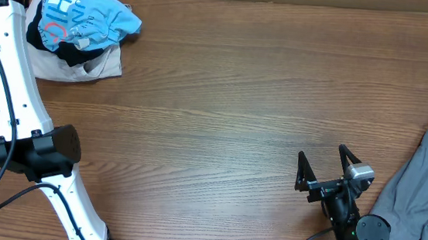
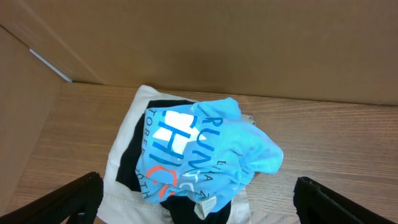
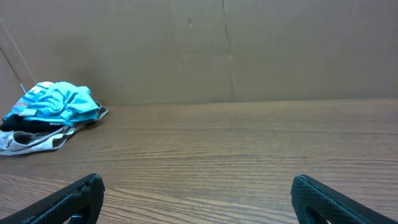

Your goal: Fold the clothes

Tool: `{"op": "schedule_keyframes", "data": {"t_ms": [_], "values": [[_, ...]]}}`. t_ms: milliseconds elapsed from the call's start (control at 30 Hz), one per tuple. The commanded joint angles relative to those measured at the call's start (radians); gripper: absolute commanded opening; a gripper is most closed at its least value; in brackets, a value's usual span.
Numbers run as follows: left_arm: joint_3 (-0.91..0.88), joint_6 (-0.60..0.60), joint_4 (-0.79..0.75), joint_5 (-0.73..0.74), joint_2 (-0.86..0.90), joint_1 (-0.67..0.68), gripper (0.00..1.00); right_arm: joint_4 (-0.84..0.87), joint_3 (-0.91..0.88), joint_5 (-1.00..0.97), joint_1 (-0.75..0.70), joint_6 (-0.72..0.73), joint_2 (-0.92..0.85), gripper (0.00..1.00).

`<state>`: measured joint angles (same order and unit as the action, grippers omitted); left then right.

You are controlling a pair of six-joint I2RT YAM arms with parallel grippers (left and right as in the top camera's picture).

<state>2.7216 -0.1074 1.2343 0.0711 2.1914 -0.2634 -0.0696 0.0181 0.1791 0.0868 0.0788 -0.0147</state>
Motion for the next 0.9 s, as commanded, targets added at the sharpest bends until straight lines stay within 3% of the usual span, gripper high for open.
{"op": "schedule_keyframes", "data": {"t_ms": [0,600,867], "values": [[-0.003,-0.012,-0.004,-0.003,0.001,0.005,1.00,0.008,-0.010,0.005,0.002,0.003,0.012,1.00],[-0.003,-0.012,-0.003,-0.003,0.001,0.005,1.00,0.008,-0.010,0.005,0.002,0.003,0.012,1.00],[-0.043,-0.012,-0.004,-0.003,-0.122,0.018,1.00,0.008,-0.010,0.005,0.002,0.003,0.012,1.00]]}}
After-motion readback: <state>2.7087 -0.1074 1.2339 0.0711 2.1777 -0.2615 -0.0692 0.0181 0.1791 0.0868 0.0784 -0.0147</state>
